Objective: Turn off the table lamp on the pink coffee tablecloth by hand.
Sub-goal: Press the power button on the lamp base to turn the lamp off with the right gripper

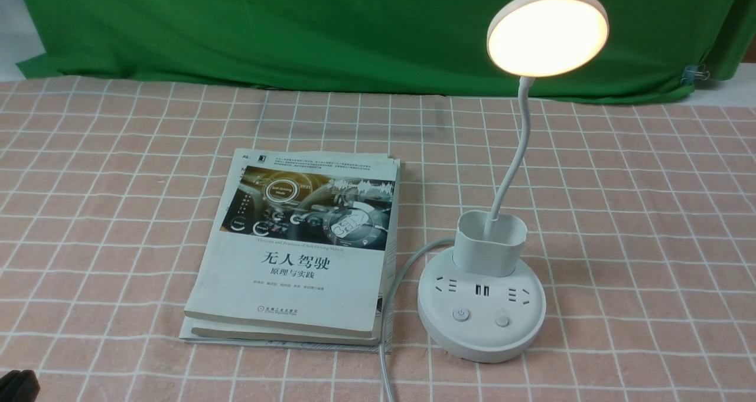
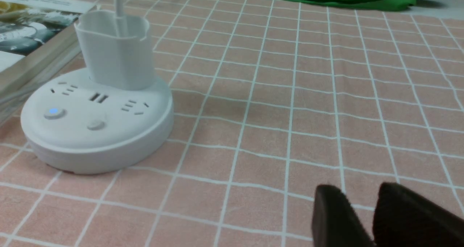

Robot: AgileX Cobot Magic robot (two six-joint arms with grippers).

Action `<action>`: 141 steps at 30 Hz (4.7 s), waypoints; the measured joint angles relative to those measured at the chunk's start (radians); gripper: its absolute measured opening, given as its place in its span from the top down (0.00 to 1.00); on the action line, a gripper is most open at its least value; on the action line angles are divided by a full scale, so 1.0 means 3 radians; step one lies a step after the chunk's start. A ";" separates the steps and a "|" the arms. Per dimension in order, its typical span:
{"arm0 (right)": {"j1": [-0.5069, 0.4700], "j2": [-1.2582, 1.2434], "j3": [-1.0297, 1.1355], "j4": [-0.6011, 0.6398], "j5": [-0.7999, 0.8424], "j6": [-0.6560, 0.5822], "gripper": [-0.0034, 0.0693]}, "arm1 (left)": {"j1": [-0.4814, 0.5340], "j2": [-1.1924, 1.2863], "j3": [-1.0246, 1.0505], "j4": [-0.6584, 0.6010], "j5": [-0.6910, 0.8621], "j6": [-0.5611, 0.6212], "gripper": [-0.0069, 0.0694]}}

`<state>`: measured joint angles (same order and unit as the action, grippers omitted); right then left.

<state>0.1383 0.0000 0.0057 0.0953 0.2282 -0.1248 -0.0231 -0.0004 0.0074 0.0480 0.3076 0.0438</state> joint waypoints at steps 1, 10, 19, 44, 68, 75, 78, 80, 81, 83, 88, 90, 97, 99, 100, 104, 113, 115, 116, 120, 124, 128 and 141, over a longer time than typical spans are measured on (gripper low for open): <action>0.0000 0.0000 0.0000 0.0000 -0.0003 0.0000 0.62 | 0.0000 0.0000 0.0000 0.0000 0.0000 0.0000 0.90; 0.0000 0.0000 0.0000 0.0461 -0.0636 0.1158 0.62 | 0.0000 0.0000 0.0000 0.0000 0.0000 0.0000 0.90; 0.0000 0.0033 -0.0051 0.0492 -0.0888 0.1478 0.76 | 0.0000 0.0000 0.0000 0.0000 0.0000 0.0000 0.90; 0.0743 0.4323 -0.2900 0.0328 0.1985 0.0309 0.90 | 0.0000 0.0000 0.0000 0.0000 0.0000 0.0000 0.90; 0.1500 0.5684 -0.3795 -0.0055 0.1360 0.0705 0.90 | 0.0000 0.0000 0.0000 0.0000 0.0000 0.0000 0.90; 0.1500 0.5901 -0.3795 -0.0036 0.1336 0.0705 0.90 | 0.0000 0.0000 0.0000 0.0000 0.0000 0.0000 0.90; 0.1500 0.6003 -0.3816 -0.0016 0.1341 0.0698 0.90 | 0.0000 0.0000 0.0000 0.0000 0.0000 0.0000 0.90; 0.1500 0.6033 -0.3837 -0.0008 0.1356 0.0687 0.90 | 0.0000 0.0000 0.0000 0.0000 0.0000 0.0000 0.90; 0.1500 0.6049 -0.3856 -0.0008 0.1364 0.0657 0.90 | 0.0000 0.0000 0.0000 0.0000 0.0000 0.0000 0.90; 0.1500 0.6048 -0.3859 -0.0008 0.1368 0.0629 0.90 | 0.0000 0.0000 0.0000 0.0000 0.0000 0.0000 0.90; 0.1500 0.5933 -0.3827 0.0002 0.1371 0.0618 0.90 | 0.0000 0.0000 0.0000 0.0000 0.0000 0.0000 0.90; 0.1500 0.5827 -0.3816 0.0015 0.1382 0.0618 0.90 | 0.0000 0.0000 0.0000 0.0000 0.0000 0.0000 0.90; 0.1500 0.5680 -0.3816 0.0025 0.1379 0.0618 0.90 | 0.0000 0.0000 0.0000 0.0000 0.0000 0.0000 0.90; 0.1500 0.5768 -0.3816 0.0029 0.1379 0.0618 0.90 | 0.0000 0.0000 0.0000 0.0000 0.0000 0.0000 0.90; 0.1500 0.5824 -0.3816 0.0037 0.1379 0.0615 0.90 | 0.0000 0.0000 0.0000 0.0000 0.0000 0.0000 0.90; 0.1500 0.6011 -0.3830 0.0073 0.1380 0.0576 0.89 | 0.0000 0.0000 0.0000 0.0000 0.0000 0.0000 0.90; 0.1500 0.5953 -0.3823 0.0081 0.1399 0.0535 0.89 | 0.0000 0.0000 0.0000 0.0000 0.0000 0.0000 0.90; 0.1500 0.5888 -0.3816 0.0085 0.1402 0.0535 0.89 | 0.0000 0.0000 0.0000 0.0000 0.0000 0.0000 0.90; 0.1500 0.5850 -0.3816 0.0088 0.1402 0.0535 0.89 | 0.0000 0.0000 0.0000 0.0000 0.0000 0.0000 0.90; 0.1500 0.5698 -0.3816 0.0088 0.1402 0.0535 0.89 | 0.0000 0.0000 0.0000 0.0000 0.0000 0.0000 0.90; 0.1500 0.5696 -0.3816 0.0090 0.1402 0.0535 0.89 | 0.0000 0.0000 0.0000 0.0000 0.0000 0.0000 0.90; 0.1500 0.5785 -0.3816 0.0096 0.1398 0.0532 0.89 | 0.0000 0.0000 0.0000 0.0000 0.0000 0.0000 0.90; 0.1500 0.5994 -0.3839 0.0100 0.1426 0.0506 0.89 | 0.0000 0.0000 0.0000 0.0000 0.0000 0.0000 0.90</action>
<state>0.5883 1.7981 -1.1459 0.1253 0.6561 0.0269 -0.0231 -0.0004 0.0074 0.0480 0.3076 0.0438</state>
